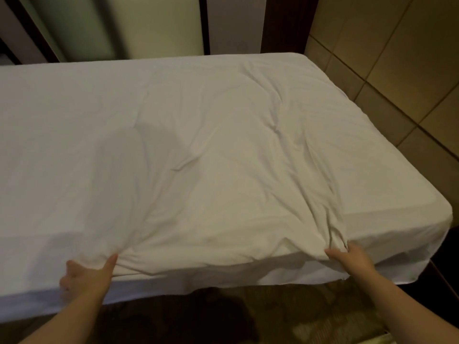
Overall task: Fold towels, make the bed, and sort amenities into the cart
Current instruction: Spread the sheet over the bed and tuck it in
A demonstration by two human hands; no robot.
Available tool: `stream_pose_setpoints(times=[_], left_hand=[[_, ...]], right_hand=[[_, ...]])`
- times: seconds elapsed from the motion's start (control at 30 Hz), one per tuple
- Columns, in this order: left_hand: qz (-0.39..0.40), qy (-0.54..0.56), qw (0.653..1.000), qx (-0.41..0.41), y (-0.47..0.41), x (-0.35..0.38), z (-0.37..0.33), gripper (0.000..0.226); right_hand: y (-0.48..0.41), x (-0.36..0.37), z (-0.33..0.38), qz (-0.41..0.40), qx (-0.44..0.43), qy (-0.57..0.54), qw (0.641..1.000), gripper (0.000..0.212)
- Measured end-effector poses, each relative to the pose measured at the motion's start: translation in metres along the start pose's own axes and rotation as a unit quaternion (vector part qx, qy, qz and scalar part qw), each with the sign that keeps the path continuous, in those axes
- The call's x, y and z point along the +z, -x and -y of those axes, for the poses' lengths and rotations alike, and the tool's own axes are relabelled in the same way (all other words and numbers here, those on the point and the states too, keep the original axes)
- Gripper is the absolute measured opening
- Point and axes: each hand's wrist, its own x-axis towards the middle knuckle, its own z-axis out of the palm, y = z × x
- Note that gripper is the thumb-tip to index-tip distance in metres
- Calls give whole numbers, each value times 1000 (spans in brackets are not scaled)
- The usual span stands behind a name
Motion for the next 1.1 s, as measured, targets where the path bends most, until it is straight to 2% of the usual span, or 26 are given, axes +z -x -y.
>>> stream_pose_setpoints(times=[0.07,0.13,0.17,0.23,0.27,0.3,0.33,0.37,0.43,0.5,0.57,0.67,0.77,0.83,0.93,1.0,1.07,1.1], left_hand=[[11,52,998,-35,-6,-2,-1,90],[36,170,980,-98,-12,-4,2,83],[57,261,955,-130,-13,-3,6,71],[128,408,884,-190,-10,-1,8,31],[134,450,858,-209,-10,6,10,26],[138,495,826,-232,-4,12,8,31],[155,517,804,-249,11,14,3,37],[184,521,793,-257,24,16,-2,36],[222,506,791,-261,50,19,-12,18],[246,497,791,-259,67,26,-16,16],[264,500,784,-256,76,30,-17,20],[267,526,767,-253,80,30,-18,35],[250,557,748,-260,82,27,-18,19],[230,561,754,-252,80,24,-19,19],[231,575,748,-236,89,4,-29,13],[225,577,752,-225,100,-15,-36,24],[216,570,763,-215,112,-35,-42,32],[215,566,767,-213,116,-44,-42,23]], right_hand=[[6,2,-2,-25,6,-70,997,50],[11,6,-5,-61,26,-178,982,50],[14,11,-6,-80,37,-255,963,51],[22,24,-5,-97,82,-419,899,52],[26,31,-4,-88,111,-490,860,53],[30,39,-3,-69,134,-536,831,54],[33,48,0,-39,151,-552,819,55],[36,57,2,-6,164,-551,818,58],[38,76,8,41,188,-537,821,67],[38,90,17,62,206,-532,819,79],[34,97,26,64,219,-541,809,81],[33,97,35,61,251,-571,779,58],[38,92,41,52,240,-591,768,38],[43,85,44,40,208,-588,780,39],[58,66,47,-13,160,-542,825,45],[69,54,52,-45,124,-509,850,44],[84,41,61,-57,107,-513,850,47],[92,34,66,-62,109,-521,844,50]])
